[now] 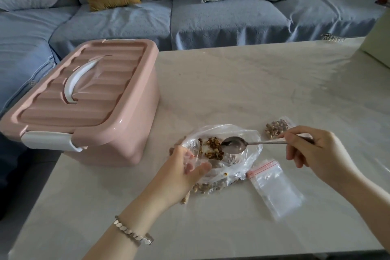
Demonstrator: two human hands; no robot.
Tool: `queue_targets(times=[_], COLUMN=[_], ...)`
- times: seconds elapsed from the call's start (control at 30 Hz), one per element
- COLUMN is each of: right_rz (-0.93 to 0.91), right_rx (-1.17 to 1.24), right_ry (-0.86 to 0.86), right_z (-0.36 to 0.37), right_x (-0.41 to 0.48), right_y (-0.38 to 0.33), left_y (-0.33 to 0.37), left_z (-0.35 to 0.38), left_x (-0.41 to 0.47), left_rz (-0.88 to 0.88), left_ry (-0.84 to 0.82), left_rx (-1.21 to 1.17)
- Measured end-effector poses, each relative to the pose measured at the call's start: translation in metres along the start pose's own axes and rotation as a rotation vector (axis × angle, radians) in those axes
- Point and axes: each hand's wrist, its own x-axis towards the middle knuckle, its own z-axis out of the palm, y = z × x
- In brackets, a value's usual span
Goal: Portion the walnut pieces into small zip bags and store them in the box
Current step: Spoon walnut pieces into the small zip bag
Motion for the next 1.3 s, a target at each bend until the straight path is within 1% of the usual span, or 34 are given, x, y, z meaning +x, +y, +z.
queue_targets(times=[0.07,0.13,0.2,0.27,0.33,0.4,0.5,0.57,0.7,0.8,0.9,0.97,1.0,1.07,1.13,1.23,1.3], right_rz=[-0.002,-0.009,-0.030,-0.040,-0.048,-0.071,-0.100,-0.114,-0.119,-0.107,-0.106,-0.114,-0.124,-0.136,-0.143,-0.135,-0.128], right_rx=[0.038,0.044,0.008,-0.015,-0.046,-0.047,-0.006,0.013,0.077,0.098,0.095,0.042,-0.003,-0.100,-0.183,-0.218,-0.187], right_ry=[-0.028,-0.084,-0.150,-0.225,-0.280,-0.280,-0.225,-0.158,-0.020,0.012,0.026,0.008,-0.018,-0.092,-0.169,-0.219,-0.164], right_z=[-0.013,-0.026,-0.033,-0.034,-0.031,-0.026,-0.017,-0.011,-0.006,-0.004,-0.001,0.005,0.010,0.021,0.028,0.029,0.027], right_x=[0.001,-0.001,-0.006,-0.012,-0.016,-0.017,-0.013,-0.008,0.004,0.010,0.013,0.015,0.015,0.014,0.011,0.006,0.004], right_y=[-0.005,-0.009,-0.010,-0.007,-0.003,0.001,0.003,0.004,0.007,0.010,0.012,0.012,0.011,0.010,0.010,0.011,0.013], left_y=[0.002,0.000,-0.007,-0.012,-0.011,-0.005,0.001,0.001,-0.001,-0.002,-0.002,-0.004,-0.005,-0.010,-0.013,-0.018,-0.020], left_z=[-0.001,0.001,0.006,0.010,0.013,0.013,0.009,0.006,0.003,0.002,-0.002,-0.005,-0.005,-0.004,0.001,0.008,0.013], left_x=[-0.004,-0.004,-0.002,-0.002,-0.003,-0.007,-0.009,-0.009,-0.008,-0.006,-0.005,-0.004,-0.003,0.000,0.002,0.006,0.008], left_rz=[0.003,-0.035,-0.068,-0.077,-0.072,-0.043,0.013,0.035,0.028,0.020,0.034,0.027,0.036,0.099,0.136,0.035,-0.037], left_ry=[-0.104,-0.257,-0.371,-0.424,-0.417,-0.374,-0.295,-0.255,-0.243,-0.242,-0.195,-0.161,-0.149,-0.130,-0.167,-0.254,-0.269], left_rx=[0.091,0.146,0.130,0.089,0.053,0.042,0.002,-0.046,-0.019,-0.005,-0.024,-0.055,-0.034,0.101,0.224,0.308,0.311])
